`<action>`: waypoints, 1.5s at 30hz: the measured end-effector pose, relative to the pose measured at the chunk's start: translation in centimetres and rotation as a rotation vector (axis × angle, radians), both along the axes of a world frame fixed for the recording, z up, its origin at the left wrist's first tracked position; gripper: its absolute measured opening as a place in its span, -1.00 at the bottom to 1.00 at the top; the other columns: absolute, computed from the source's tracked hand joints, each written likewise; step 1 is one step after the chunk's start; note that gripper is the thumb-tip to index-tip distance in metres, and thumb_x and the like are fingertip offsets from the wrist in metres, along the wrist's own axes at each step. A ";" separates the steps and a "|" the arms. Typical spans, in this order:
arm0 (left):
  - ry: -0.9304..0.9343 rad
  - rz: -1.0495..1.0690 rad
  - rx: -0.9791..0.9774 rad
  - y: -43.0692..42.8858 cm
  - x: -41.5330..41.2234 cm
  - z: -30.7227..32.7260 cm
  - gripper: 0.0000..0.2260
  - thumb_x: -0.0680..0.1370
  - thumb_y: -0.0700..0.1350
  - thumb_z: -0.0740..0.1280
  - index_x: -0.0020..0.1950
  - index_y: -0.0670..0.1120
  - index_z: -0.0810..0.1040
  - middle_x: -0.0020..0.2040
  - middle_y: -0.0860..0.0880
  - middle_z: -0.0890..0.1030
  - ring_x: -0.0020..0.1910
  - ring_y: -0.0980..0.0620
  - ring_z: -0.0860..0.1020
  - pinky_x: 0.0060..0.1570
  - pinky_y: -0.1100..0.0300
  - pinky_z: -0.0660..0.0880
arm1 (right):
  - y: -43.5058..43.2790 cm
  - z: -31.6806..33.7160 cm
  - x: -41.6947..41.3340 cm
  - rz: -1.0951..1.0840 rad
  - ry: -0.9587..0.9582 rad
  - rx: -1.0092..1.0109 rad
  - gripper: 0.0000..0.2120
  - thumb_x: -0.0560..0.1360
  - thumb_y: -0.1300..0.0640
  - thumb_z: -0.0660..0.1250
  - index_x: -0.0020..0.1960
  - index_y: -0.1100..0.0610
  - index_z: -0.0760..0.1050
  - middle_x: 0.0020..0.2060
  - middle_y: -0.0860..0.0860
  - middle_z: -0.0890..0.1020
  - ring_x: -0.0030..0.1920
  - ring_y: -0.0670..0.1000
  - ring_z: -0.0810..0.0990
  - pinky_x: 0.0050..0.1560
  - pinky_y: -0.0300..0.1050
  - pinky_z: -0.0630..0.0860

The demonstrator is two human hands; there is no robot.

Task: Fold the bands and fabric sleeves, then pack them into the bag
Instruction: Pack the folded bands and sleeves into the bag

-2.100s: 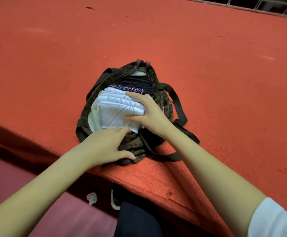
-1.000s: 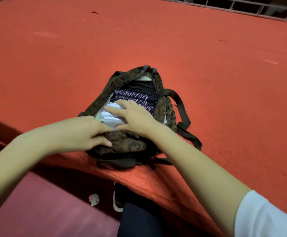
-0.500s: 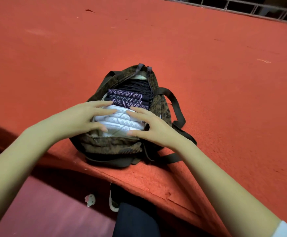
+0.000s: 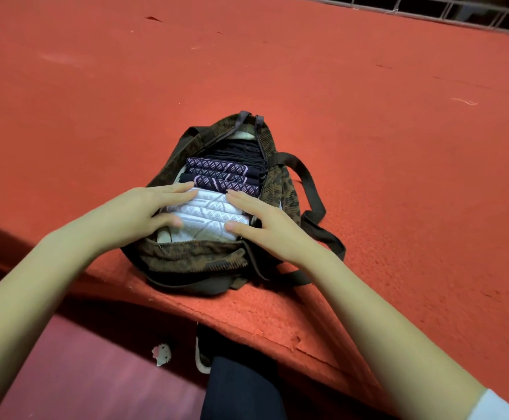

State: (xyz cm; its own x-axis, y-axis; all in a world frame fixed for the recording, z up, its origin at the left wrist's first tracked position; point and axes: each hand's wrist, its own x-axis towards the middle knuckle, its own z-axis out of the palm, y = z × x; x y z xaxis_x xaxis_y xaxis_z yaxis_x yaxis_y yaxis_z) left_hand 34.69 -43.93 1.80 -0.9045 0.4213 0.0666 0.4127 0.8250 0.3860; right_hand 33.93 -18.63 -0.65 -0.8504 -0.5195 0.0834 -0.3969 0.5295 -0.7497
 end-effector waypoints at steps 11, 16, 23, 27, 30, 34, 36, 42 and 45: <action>0.051 -0.002 -0.121 4.6 0.9 3.9 -0.56 0.54 0.07 0.27 0.41 0.03 0.40 0.42 0.05 0.37 0.38 0.05 0.35 0.35 0.19 0.21 | 3.5 2.0 0.7 -0.062 0.194 0.123 -0.53 0.55 -0.02 0.29 0.42 0.06 0.35 0.44 0.02 0.32 0.45 -0.04 0.23 0.45 -0.15 0.11; 0.219 -0.101 -0.158 12.2 0.3 4.6 -0.64 0.58 0.05 0.22 0.36 0.00 0.44 0.28 0.01 0.51 0.27 -0.02 0.46 0.24 0.02 0.39 | 9.9 3.1 2.3 -0.218 0.267 0.203 -0.58 0.56 -0.01 0.27 0.39 0.04 0.39 0.38 0.03 0.38 0.40 0.01 0.30 0.42 -0.08 0.19; 0.382 -0.285 -0.200 25.7 1.0 4.0 -0.68 0.59 0.00 0.23 0.30 -0.09 0.49 0.18 -0.11 0.56 0.15 -0.17 0.52 0.10 -0.06 0.46 | 21.5 4.5 7.4 -0.469 0.330 0.422 -0.60 0.57 -0.02 0.23 0.39 0.02 0.38 0.37 0.02 0.39 0.39 0.03 0.31 0.35 0.08 0.30; 0.399 -0.392 -0.225 32.9 2.2 3.8 -0.66 0.61 0.04 0.17 0.35 -0.03 0.43 0.24 -0.05 0.52 0.20 -0.12 0.49 0.12 0.01 0.42 | 27.6 5.3 11.4 -0.603 0.325 0.529 -0.61 0.58 -0.02 0.20 0.39 0.01 0.38 0.38 0.01 0.38 0.40 0.00 0.27 0.35 -0.04 0.26; 0.425 -0.471 -0.211 37.8 3.4 4.2 -0.66 0.61 0.05 0.15 0.36 -0.02 0.42 0.23 -0.05 0.52 0.19 -0.10 0.49 0.12 0.02 0.42 | 32.0 6.0 14.5 -0.688 0.327 0.564 -0.63 0.58 -0.01 0.21 0.36 0.04 0.41 0.36 0.02 0.39 0.39 0.02 0.28 0.35 -0.03 0.26; 0.455 -0.566 -0.198 43.6 5.4 4.8 -0.66 0.62 0.05 0.13 0.35 -0.02 0.41 0.22 -0.04 0.51 0.18 -0.09 0.49 0.11 0.04 0.41 | 36.8 7.0 18.2 -0.781 0.348 0.567 -0.66 0.56 0.03 0.26 0.31 0.10 0.47 0.31 0.08 0.44 0.35 0.08 0.35 0.36 0.02 0.27; 0.479 -0.617 -0.177 46.4 6.9 5.2 -0.66 0.62 0.05 0.13 0.36 -0.01 0.40 0.22 -0.04 0.51 0.18 -0.09 0.49 0.11 0.04 0.41 | 39.0 7.4 20.5 -0.824 0.386 0.544 -0.67 0.55 0.06 0.29 0.29 0.12 0.49 0.29 0.09 0.47 0.33 0.08 0.38 0.37 -0.03 0.27; 0.533 -0.816 -0.075 54.0 12.9 4.7 -0.59 0.55 0.05 0.04 0.23 -0.09 0.52 0.05 -0.10 0.58 -0.02 -0.16 0.57 -0.09 0.01 0.49 | 44.2 6.7 27.4 -0.930 0.459 0.383 -0.68 0.53 0.07 0.25 0.23 0.14 0.53 0.22 0.07 0.51 0.27 -0.02 0.40 0.31 -0.35 0.16; 0.567 -0.880 0.095 56.6 15.9 3.7 -0.59 0.46 -0.03 0.12 0.19 -0.16 0.55 0.03 -0.13 0.59 -0.06 -0.16 0.59 -0.17 0.05 0.52 | 46.3 5.3 30.2 -0.974 0.486 0.347 -0.65 0.52 0.04 0.22 0.25 0.14 0.51 0.33 0.08 0.41 0.33 -0.02 0.36 0.37 -0.26 0.20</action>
State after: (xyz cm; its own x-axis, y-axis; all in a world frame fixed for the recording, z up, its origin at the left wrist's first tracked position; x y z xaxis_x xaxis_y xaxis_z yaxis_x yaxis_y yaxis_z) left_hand 50.55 12.70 5.50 -0.1073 0.8855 0.4520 0.9925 0.1223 -0.0039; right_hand 64.13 27.64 4.63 -0.8215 0.2836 0.4947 0.0874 0.9199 -0.3822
